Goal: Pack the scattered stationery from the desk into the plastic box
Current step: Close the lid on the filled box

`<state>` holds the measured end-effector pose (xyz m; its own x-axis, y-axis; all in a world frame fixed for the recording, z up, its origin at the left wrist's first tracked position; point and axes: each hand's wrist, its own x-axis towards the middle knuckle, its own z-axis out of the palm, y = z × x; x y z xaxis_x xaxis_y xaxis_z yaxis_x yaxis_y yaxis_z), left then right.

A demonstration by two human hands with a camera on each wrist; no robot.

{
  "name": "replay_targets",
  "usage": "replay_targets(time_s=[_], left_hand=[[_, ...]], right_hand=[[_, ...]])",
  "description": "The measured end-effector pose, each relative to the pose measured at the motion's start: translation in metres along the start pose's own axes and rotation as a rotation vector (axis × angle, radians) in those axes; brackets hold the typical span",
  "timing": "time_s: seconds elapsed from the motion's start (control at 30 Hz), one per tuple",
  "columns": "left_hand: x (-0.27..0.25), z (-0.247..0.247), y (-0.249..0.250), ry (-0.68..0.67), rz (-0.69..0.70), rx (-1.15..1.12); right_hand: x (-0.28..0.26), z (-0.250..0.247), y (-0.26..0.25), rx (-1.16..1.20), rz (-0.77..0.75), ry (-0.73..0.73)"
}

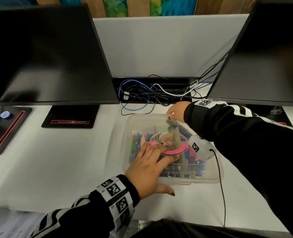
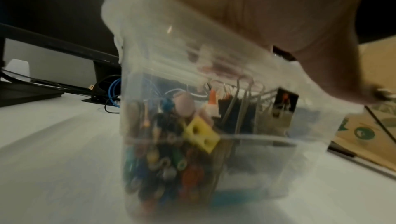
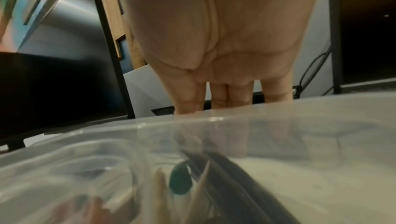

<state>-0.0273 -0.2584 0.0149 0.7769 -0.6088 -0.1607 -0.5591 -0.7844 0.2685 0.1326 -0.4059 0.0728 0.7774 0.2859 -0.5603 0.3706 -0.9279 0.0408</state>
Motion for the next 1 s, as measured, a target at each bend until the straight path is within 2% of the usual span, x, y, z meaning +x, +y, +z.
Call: replay_targets(time_s=[0.17,0.27,0.33,0.5,0.63,1.0], left_hand=[[0.004,-0.037,-0.004,-0.077,-0.044,-0.301],[0.009,-0.071,-0.005,-0.018,-0.062,-0.371],[0.014,-0.097,-0.011,0.074,-0.059,-0.311],[0.022,-0.181,-0.027,0.271,-0.125,-0.127],[0.025,-0.254,-0.034,0.320,-0.227,0.038],[0.025,-0.460,-0.025,0.825,-0.288,0.350]], right_hand=[[-0.016,0.006,0.004,0.067,0.072,0.009],[-0.030,0.002,0.005,0.058,0.128,-0.013],[-0.041,-0.008,0.007,0.077,0.136,0.016],[-0.082,-0.052,0.014,0.149,0.156,0.193],[-0.128,-0.101,0.024,0.221,0.154,0.397],[-0.235,-0.255,0.083,0.029,0.451,0.797]])
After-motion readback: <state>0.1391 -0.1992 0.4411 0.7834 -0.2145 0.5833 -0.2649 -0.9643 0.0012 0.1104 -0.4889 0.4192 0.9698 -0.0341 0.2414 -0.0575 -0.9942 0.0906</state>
